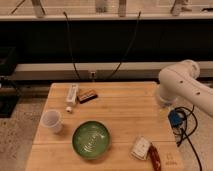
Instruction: Move the arm in a circular motion
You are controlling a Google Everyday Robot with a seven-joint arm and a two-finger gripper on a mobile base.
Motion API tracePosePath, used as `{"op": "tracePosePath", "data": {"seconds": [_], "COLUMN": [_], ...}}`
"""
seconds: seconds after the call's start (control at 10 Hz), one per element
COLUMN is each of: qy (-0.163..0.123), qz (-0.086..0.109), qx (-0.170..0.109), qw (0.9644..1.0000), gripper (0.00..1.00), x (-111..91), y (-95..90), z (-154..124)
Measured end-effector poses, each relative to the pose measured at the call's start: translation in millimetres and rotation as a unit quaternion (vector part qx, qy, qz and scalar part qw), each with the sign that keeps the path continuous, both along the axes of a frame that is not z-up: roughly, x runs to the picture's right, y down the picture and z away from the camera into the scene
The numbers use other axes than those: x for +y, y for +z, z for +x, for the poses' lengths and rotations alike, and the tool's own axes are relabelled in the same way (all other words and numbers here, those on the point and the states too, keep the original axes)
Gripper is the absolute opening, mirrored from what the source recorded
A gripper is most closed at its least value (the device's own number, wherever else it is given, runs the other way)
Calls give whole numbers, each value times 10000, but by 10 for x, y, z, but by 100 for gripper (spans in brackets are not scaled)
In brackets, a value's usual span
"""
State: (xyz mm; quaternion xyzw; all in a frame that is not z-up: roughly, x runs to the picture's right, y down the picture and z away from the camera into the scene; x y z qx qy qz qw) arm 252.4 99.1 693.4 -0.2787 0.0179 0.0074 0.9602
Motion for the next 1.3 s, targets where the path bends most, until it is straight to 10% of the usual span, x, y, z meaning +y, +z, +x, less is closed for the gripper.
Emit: {"op": "tracePosePath", "data": {"seconds": [1.3], "qy": [-89], "qz": [33], "qx": [-102], "qw": [9999], "gripper": [80], "x": [-159], "y": [176], "z": [-433]}}
